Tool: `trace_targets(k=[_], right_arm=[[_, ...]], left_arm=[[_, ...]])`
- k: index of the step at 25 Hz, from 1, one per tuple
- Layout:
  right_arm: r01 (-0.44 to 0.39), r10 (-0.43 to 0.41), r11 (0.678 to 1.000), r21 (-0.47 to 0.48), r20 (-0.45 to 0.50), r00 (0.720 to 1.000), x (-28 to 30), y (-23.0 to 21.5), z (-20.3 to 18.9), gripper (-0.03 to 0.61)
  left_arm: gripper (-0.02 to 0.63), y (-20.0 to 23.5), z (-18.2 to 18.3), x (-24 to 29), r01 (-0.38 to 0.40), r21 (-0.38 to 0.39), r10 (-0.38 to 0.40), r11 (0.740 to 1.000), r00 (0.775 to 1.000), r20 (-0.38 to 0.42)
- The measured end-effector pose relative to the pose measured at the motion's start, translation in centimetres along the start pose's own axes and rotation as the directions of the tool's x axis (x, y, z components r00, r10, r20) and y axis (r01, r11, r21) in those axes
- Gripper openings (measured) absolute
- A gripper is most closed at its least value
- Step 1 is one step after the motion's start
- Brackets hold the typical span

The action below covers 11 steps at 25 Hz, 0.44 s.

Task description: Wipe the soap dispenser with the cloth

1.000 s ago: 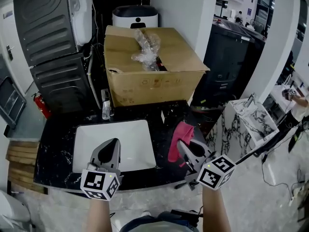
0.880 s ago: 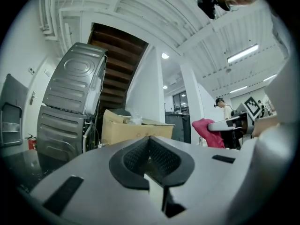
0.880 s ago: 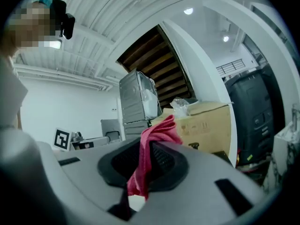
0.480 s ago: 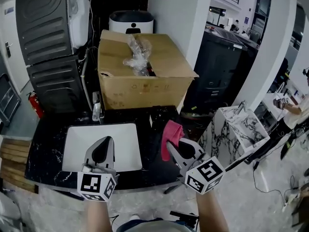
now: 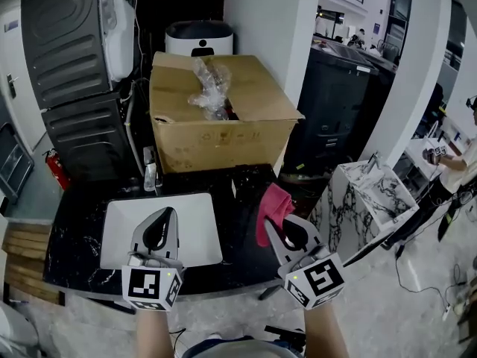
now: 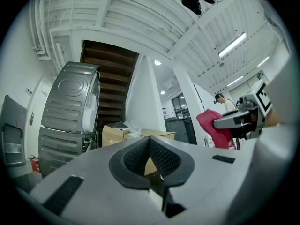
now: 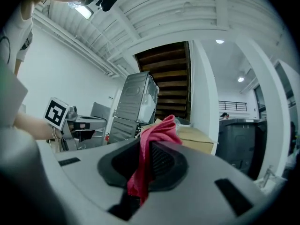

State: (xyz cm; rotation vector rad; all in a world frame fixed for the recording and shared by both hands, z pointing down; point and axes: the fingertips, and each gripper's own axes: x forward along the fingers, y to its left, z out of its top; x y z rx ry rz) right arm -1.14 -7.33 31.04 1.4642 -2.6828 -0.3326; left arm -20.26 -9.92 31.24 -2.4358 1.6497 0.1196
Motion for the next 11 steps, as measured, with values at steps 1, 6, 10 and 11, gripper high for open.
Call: trace_targets(k=[1,6,10,11], right_arm=[[0.015,-0.015,1.000,0.001,0.004,1.000,-0.2,-0.1,0.1,0.046],[0.081,-0.081,0.997,0.006,0.000,0.997,-1.6,-1.0,0.0,0.046],[0.104,-0.104,0.995,0.010,-0.007,0.995,-2.6,-1.4,-0.2,0.046],[0.108,-0.108,0.994,0.012,-0.009,0.994,-2.8,-1.5,-0.3,0.046]], left_arm=[[0.012,0.0,0.2,0.0,0.001,0.008,-0.001,1.000,1.000,0.004],[0.012,-0.5,0.6,-0.1,0.010,0.038,-0.010,0.999,1.000,0.010],[0.012,-0.8,0.6,-0.5,0.011,0.047,-0.012,0.999,1.000,0.012],[0.012,-0.8,0.7,-0.6,0.010,0.048,-0.010,0.999,1.000,0.014]])
